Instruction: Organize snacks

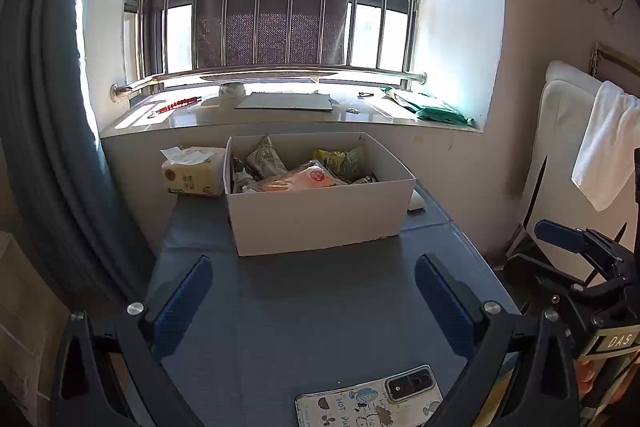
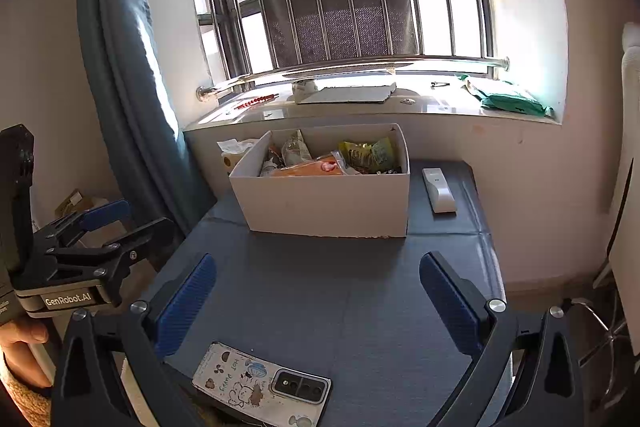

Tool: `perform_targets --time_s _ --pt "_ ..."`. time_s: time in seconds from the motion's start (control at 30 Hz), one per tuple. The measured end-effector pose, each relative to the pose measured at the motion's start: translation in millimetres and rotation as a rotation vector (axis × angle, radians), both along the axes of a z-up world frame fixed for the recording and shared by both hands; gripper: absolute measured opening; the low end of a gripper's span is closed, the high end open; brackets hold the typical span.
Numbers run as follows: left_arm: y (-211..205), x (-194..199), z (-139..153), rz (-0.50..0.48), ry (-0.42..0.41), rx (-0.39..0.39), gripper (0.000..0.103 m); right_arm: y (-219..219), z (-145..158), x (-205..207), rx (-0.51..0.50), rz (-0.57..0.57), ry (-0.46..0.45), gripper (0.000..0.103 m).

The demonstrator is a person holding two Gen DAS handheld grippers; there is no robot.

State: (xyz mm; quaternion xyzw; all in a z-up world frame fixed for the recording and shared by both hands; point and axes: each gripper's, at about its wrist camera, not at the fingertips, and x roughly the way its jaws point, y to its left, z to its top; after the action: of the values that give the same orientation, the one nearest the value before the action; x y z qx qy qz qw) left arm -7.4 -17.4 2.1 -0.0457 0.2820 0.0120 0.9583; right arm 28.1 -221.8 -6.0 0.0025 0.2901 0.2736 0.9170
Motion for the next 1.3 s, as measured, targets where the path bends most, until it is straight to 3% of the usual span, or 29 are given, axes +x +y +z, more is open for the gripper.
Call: perform_targets --time_s 1.3 --pt "0.0 0.9 -0.5 -0.003 0.009 -0.001 0.103 0.4 -0.5 -1.0 0.0 0.002 0.0 0.103"
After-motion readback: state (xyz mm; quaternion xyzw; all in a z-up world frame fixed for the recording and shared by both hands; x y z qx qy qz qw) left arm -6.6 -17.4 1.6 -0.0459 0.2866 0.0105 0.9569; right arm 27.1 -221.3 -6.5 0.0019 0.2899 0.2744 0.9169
